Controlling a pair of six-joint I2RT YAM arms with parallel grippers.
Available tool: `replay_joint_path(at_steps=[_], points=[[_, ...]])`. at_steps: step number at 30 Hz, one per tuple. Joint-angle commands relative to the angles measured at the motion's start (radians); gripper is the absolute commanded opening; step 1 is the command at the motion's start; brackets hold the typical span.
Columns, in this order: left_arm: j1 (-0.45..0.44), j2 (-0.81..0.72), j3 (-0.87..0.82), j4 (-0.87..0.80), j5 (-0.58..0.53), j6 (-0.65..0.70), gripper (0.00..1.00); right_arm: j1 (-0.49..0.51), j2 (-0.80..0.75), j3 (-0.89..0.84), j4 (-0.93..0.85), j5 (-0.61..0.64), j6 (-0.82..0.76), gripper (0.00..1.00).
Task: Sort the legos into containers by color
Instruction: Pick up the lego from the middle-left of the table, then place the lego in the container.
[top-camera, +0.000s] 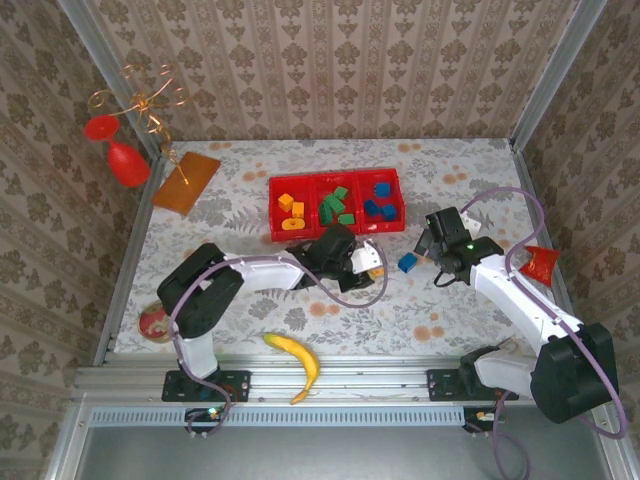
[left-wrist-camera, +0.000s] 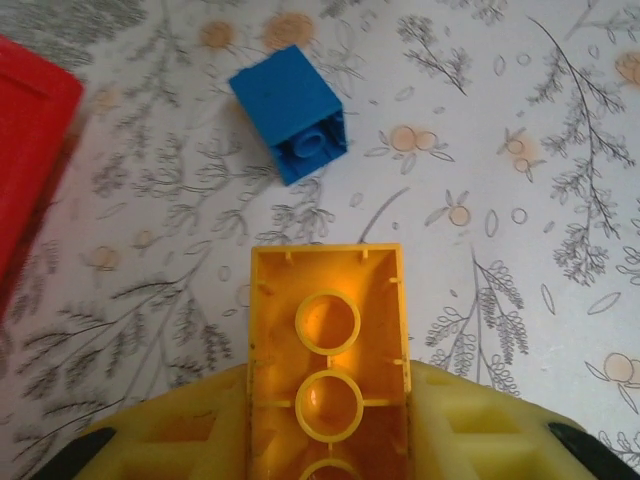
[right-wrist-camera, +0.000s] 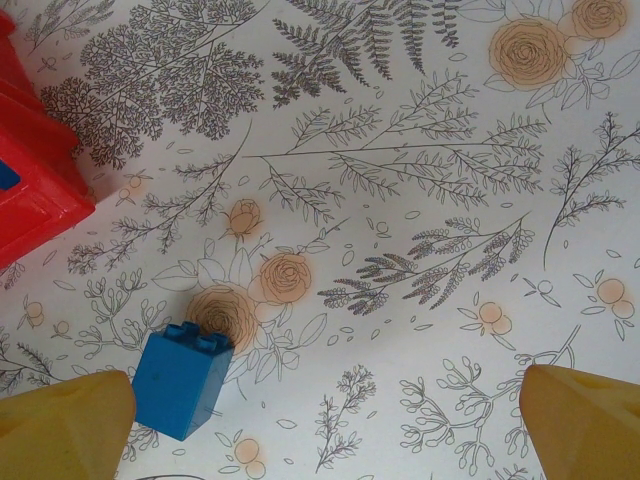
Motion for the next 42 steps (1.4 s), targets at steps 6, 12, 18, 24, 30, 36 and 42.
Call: replay_joint_path(at_steps=[6, 12, 18, 24, 30, 36, 42], points=[[0.050, -0.143, -0.064, 0.059, -0.085, -0.100, 0.22, -0.005, -0.007, 0.024, -0.024, -0.002, 0.021, 1.00], [0.114, -0.229, -0.078, 0.023, -0.137, -0.159, 0.21, -0.005, -0.002, 0.027, -0.020, -0.003, 0.021, 1.00], [0.190, -0.292, -0.052, -0.056, -0.238, -0.227, 0.20, -0.005, 0.009, 0.028, -0.018, -0.006, 0.022, 1.00], [0.273, -0.313, 0.005, -0.140, -0.358, -0.306, 0.20, -0.004, 0.008, 0.028, -0.013, -0.012, 0.022, 1.00], [0.370, -0.267, 0.060, -0.185, -0.421, -0.404, 0.20, -0.005, -0.002, 0.024, -0.015, -0.021, 0.021, 1.00], [0.432, -0.180, 0.137, -0.217, -0.406, -0.438, 0.20, -0.004, -0.019, 0.018, -0.018, -0.020, 0.021, 1.00], [0.450, -0.089, 0.224, -0.250, -0.399, -0.446, 0.21, -0.005, -0.022, 0.018, -0.020, -0.020, 0.019, 1.00]])
